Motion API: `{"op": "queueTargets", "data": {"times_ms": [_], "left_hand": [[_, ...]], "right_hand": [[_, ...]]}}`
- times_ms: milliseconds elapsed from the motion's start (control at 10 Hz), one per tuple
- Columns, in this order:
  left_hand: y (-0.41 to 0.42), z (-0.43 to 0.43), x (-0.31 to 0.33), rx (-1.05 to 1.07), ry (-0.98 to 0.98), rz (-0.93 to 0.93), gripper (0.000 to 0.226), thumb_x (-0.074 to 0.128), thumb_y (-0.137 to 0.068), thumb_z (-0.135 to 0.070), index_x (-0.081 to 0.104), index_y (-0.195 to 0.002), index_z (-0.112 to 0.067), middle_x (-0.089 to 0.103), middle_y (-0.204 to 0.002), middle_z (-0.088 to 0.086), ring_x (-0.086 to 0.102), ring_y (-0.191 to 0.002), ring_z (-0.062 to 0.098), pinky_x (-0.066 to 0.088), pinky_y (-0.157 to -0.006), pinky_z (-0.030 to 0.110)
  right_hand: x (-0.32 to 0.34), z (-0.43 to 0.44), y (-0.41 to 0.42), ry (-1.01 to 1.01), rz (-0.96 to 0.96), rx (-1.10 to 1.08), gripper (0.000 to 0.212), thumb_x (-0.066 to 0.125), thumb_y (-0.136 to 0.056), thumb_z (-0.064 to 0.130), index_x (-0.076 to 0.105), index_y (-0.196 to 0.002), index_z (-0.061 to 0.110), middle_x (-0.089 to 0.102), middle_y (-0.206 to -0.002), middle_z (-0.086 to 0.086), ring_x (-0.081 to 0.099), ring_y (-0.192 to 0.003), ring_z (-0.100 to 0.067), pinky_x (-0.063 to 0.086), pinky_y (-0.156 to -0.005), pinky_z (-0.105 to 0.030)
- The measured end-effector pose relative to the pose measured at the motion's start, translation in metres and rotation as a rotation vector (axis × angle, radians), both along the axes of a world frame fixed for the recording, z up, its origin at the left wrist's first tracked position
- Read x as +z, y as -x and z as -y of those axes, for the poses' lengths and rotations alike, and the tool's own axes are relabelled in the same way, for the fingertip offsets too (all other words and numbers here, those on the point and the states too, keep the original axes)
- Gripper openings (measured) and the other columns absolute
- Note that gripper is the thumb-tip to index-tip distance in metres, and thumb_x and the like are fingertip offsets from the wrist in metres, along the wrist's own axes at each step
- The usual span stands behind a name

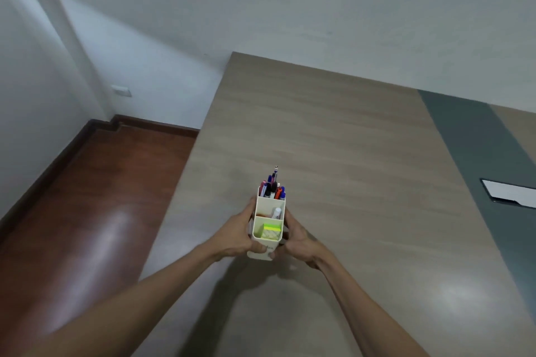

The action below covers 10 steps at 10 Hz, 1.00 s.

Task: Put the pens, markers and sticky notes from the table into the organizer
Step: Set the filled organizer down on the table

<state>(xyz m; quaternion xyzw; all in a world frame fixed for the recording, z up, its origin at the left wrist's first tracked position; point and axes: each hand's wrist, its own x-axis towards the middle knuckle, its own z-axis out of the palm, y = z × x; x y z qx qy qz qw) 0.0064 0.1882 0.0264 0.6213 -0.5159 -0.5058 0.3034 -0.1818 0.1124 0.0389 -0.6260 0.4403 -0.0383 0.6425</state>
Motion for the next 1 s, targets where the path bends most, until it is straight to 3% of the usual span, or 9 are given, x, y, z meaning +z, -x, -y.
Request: {"op": "queueTargets", "data": {"times_ms": [200, 300, 500, 600, 700, 800, 900, 1000], "left_hand": [[-0.104, -0.046, 0.004, 0.013, -0.018, 0.045, 0.123, 0.089, -0.064, -0.014, 0.021, -0.159, -0.052, 0.066, -0.137, -0.015, 0.062, -0.128, 0.011, 0.058, -0.100, 0.043], [-0.142, -0.057, 0.001, -0.019, -0.025, 0.088, 0.120, 0.089, -0.063, -0.014, 0.023, -0.159, -0.046, 0.064, -0.139, -0.014, 0.060, -0.131, 0.011, 0.053, -0.106, 0.045], [-0.178, -0.070, -0.010, 0.008, -0.019, 0.108, 0.126, 0.087, -0.062, -0.019, 0.014, -0.158, -0.057, 0.065, -0.138, -0.013, 0.064, -0.126, 0.016, 0.054, -0.105, 0.048], [-0.178, -0.081, -0.014, 0.031, 0.004, 0.103, 0.124, 0.088, -0.069, -0.019, 0.010, -0.159, -0.055, 0.069, -0.131, -0.013, 0.070, -0.117, 0.014, 0.058, -0.098, 0.040], [-0.169, -0.093, -0.023, 0.049, 0.072, 0.103, 0.125, 0.093, -0.073, -0.033, 0.006, -0.162, -0.048, 0.068, -0.132, -0.016, 0.072, -0.109, 0.006, 0.058, -0.092, 0.027], [-0.163, -0.105, -0.032, 0.073, 0.102, 0.118, 0.124, 0.090, -0.074, -0.043, 0.005, -0.164, -0.043, 0.064, -0.132, -0.024, 0.068, -0.103, -0.003, 0.053, -0.088, 0.012], [-0.163, -0.111, -0.042, 0.100, 0.132, 0.173, 0.119, 0.087, -0.075, -0.047, 0.007, -0.164, -0.041, 0.064, -0.132, -0.022, 0.066, -0.103, 0.001, 0.051, -0.086, 0.012], [-0.163, -0.109, -0.049, 0.087, 0.106, 0.209, 0.115, 0.085, -0.076, -0.038, 0.011, -0.165, -0.035, 0.068, -0.135, -0.008, 0.070, -0.112, 0.019, 0.056, -0.096, 0.034]], "right_hand": [[-0.001, -0.042, -0.106, 0.052, -0.013, 0.040, 0.119, 0.068, -0.058, -0.018, 0.024, -0.149, 0.045, 0.065, -0.124, 0.008, 0.067, -0.110, -0.015, 0.062, -0.078, -0.040], [-0.004, -0.056, -0.144, 0.092, -0.036, 0.061, 0.115, 0.068, -0.060, -0.014, 0.022, -0.150, 0.042, 0.064, -0.125, 0.007, 0.065, -0.110, -0.016, 0.060, -0.083, -0.039], [-0.007, -0.070, -0.186, 0.191, -0.074, 0.084, 0.114, 0.069, -0.056, -0.006, 0.020, -0.141, 0.053, 0.066, -0.121, 0.001, 0.067, -0.105, -0.021, 0.059, -0.085, -0.046], [-0.011, -0.086, -0.191, 0.236, -0.044, 0.058, 0.108, 0.073, -0.061, 0.000, 0.018, -0.147, 0.038, 0.066, -0.118, -0.001, 0.068, -0.095, -0.013, 0.060, -0.075, -0.028], [-0.019, -0.104, -0.189, 0.218, 0.066, -0.054, 0.104, 0.073, -0.067, -0.008, 0.021, -0.150, 0.028, 0.063, -0.110, 0.006, 0.066, -0.085, 0.010, 0.052, -0.065, -0.009], [-0.029, -0.119, -0.189, 0.256, 0.114, -0.127, 0.104, 0.075, -0.074, -0.010, 0.021, -0.151, 0.034, 0.063, -0.116, 0.006, 0.067, -0.093, 0.005, 0.053, -0.064, -0.010], [-0.041, -0.123, -0.193, 0.294, 0.032, -0.152, 0.114, 0.081, -0.067, -0.001, 0.018, -0.152, 0.042, 0.062, -0.128, 0.007, 0.066, -0.109, -0.010, 0.055, -0.074, -0.014], [-0.036, -0.118, -0.182, 0.338, -0.046, -0.098, 0.124, 0.086, -0.063, 0.006, 0.009, -0.155, 0.040, 0.039, -0.155, 0.001, 0.049, -0.135, -0.020, 0.053, -0.101, -0.036]]}}
